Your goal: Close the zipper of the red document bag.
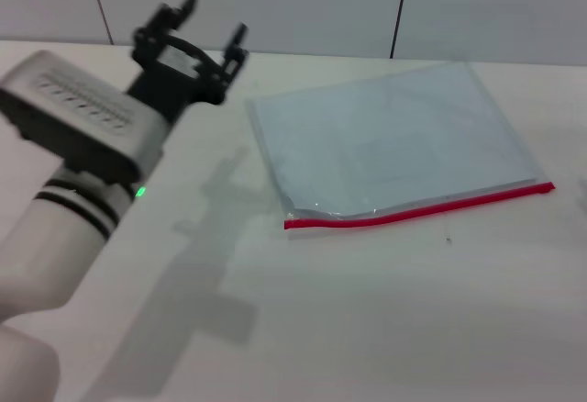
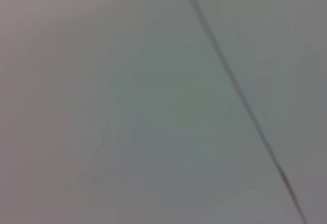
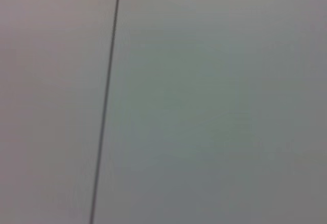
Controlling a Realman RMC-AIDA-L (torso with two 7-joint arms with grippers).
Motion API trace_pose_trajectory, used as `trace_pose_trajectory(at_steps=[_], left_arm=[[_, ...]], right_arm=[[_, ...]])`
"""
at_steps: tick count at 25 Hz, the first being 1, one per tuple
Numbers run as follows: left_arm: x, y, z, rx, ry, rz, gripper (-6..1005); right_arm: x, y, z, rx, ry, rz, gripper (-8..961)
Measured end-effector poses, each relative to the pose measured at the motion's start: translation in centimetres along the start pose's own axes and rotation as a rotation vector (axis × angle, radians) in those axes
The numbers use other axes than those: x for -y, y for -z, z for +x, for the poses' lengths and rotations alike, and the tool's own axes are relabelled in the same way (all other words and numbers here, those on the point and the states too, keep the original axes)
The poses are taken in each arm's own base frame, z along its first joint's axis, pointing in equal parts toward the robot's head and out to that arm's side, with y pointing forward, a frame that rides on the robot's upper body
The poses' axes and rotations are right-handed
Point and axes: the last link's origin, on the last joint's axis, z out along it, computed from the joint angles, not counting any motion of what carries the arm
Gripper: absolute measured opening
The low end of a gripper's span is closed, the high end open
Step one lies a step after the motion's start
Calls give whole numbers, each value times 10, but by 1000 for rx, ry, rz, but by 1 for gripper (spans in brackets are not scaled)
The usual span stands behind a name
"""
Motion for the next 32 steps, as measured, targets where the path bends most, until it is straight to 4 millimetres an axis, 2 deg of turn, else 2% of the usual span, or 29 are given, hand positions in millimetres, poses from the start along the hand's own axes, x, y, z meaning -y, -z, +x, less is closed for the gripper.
trace_pose_trajectory(at_steps=[3,4,9,13,20,32], left_arm=[[9,5,-3,-40,47,48,622],[21,13,-8,-82,90,101,632],[36,22,-14,-156,146,182,632],[49,27,-20,-181,210,261,632],[57,31,-26,-195,265,289,632],[57,31,-25,-199,270,284,632]], right_arm=[[2,6,-7,49,-55,-20,841],[2,8,-9,62,-67,-22,841],[7,12,-15,113,-110,18,839],[14,13,-12,101,-146,85,835],[15,15,-8,84,-162,100,831],[10,12,-7,73,-178,90,833]])
